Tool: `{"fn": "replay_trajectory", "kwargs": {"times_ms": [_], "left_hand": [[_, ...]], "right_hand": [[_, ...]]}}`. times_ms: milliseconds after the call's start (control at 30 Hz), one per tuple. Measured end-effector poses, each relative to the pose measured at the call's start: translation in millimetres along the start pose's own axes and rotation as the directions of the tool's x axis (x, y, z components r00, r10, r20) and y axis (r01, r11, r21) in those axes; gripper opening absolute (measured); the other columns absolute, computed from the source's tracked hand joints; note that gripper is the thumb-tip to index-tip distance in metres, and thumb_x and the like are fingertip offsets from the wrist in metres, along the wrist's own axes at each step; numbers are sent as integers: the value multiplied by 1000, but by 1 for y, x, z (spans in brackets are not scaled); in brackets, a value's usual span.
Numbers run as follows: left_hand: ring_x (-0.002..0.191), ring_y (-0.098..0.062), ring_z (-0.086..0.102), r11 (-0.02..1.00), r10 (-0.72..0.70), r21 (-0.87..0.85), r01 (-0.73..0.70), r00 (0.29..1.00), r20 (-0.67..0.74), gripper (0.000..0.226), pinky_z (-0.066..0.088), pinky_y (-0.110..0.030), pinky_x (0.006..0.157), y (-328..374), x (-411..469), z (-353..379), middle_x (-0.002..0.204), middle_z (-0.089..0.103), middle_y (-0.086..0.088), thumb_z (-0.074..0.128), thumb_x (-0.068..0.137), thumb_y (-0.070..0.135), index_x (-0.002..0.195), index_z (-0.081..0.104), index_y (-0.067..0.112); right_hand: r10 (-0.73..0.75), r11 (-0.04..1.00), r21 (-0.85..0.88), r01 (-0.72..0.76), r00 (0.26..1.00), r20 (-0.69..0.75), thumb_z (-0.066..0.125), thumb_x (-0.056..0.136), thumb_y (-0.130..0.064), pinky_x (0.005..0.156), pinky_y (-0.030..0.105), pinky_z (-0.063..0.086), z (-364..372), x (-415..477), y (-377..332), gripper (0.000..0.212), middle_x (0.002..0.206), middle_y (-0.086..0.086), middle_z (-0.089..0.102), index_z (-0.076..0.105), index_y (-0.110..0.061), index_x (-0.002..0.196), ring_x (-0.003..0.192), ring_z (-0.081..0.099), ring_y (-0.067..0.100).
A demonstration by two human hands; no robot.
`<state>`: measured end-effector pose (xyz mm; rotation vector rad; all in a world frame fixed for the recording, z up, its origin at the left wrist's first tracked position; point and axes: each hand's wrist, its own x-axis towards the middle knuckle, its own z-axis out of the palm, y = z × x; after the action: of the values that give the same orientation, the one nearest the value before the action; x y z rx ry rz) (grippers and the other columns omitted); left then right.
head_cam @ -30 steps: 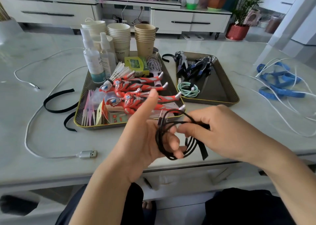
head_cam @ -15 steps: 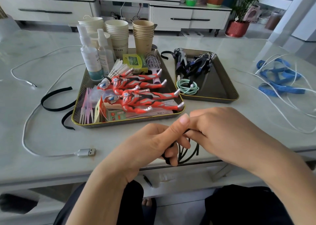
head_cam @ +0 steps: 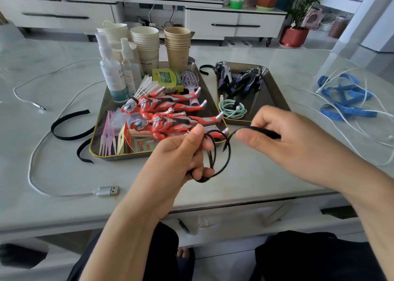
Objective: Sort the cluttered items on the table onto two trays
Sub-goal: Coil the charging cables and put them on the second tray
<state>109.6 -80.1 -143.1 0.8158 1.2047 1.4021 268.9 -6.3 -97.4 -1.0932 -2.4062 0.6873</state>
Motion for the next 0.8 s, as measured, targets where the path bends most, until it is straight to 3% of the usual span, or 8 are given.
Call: {"fn": "replay_trajectory", "kwargs": {"times_ms": [133, 233, 333, 433, 500, 633, 733, 800], "left_hand": [[37, -8, 35, 1000, 15, 18, -15, 1000, -1, 33, 47, -20, 52, -1, 1, 1, 42, 31, 8, 37, 97, 27, 82, 57, 5], [37, -10, 32, 1000, 8, -29, -7, 1000, 28, 33, 44, -21, 51, 0, 0, 3, 41, 31, 6, 34, 99, 20, 75, 52, 7], [34, -11, 26, 999, 27, -46, -26, 999, 17, 34, 41, -21, 46, 2, 0, 4, 39, 26, 6, 35, 97, 15, 67, 48, 8], [34, -11, 22, 997, 52, -55, -53, 998, -17, 35, 37, -21, 43, 2, 1, 6, 38, 21, 5, 35, 95, 13, 63, 46, 9], [35, -11, 20, 995, 59, -78, -61, 998, -28, 35, 34, -21, 42, 2, 1, 6, 38, 20, 5, 34, 95, 13, 62, 45, 9], [36, -11, 16, 994, 60, -94, -64, 997, -44, 33, 32, -22, 43, 2, 2, 4, 39, 19, 6, 32, 94, 10, 62, 43, 10], [36, -11, 15, 992, 39, -115, -46, 997, -59, 31, 32, -22, 43, 2, 2, 3, 39, 19, 6, 32, 93, 10, 63, 41, 9], [35, -10, 16, 990, 19, -139, -27, 998, -58, 32, 32, -21, 43, 1, 2, 2, 37, 19, 7, 32, 94, 13, 63, 41, 10]], "right_hand": [[-99, 978, 191, 79, 991, 92, 45, 88, -51, 46, 12, 29, -1, 1, 1, 42, 45, -10, 38, 64, -19, 69, 43, 36, 3], [-121, 956, 286, 59, 971, 206, 50, 86, -40, 49, 12, 37, 5, 1, 1, 30, 48, -5, 52, 68, -15, 86, 47, 45, 2], [-104, 946, 325, 10, 956, 273, 52, 90, -24, 62, 19, 50, 6, -1, 0, 15, 59, 0, 67, 63, -27, 101, 59, 60, 9], [-83, 957, 289, 4, 962, 261, 56, 89, -15, 71, 15, 50, 4, -2, 0, 10, 73, -3, 73, 64, -19, 85, 71, 66, 6], [-66, 974, 227, 7, 965, 254, 56, 89, -12, 70, 20, 51, 5, -1, 1, 16, 76, -7, 72, 64, -21, 79, 69, 66, 5], [-72, 988, 150, 38, 972, 224, 53, 92, -16, 58, 18, 40, 8, -1, 2, 21, 64, -12, 61, 65, -27, 79, 59, 53, 3], [-109, 987, 134, 85, 978, 179, 51, 93, -24, 76, 34, 44, 8, -2, 2, 18, 77, -1, 64, 68, -29, 90, 76, 58, 18], [-155, 979, 149, 137, 981, 119, 58, 90, -27, 73, 33, 47, 8, -2, 0, 12, 78, -4, 65, 70, -28, 87, 75, 60, 14]]}}
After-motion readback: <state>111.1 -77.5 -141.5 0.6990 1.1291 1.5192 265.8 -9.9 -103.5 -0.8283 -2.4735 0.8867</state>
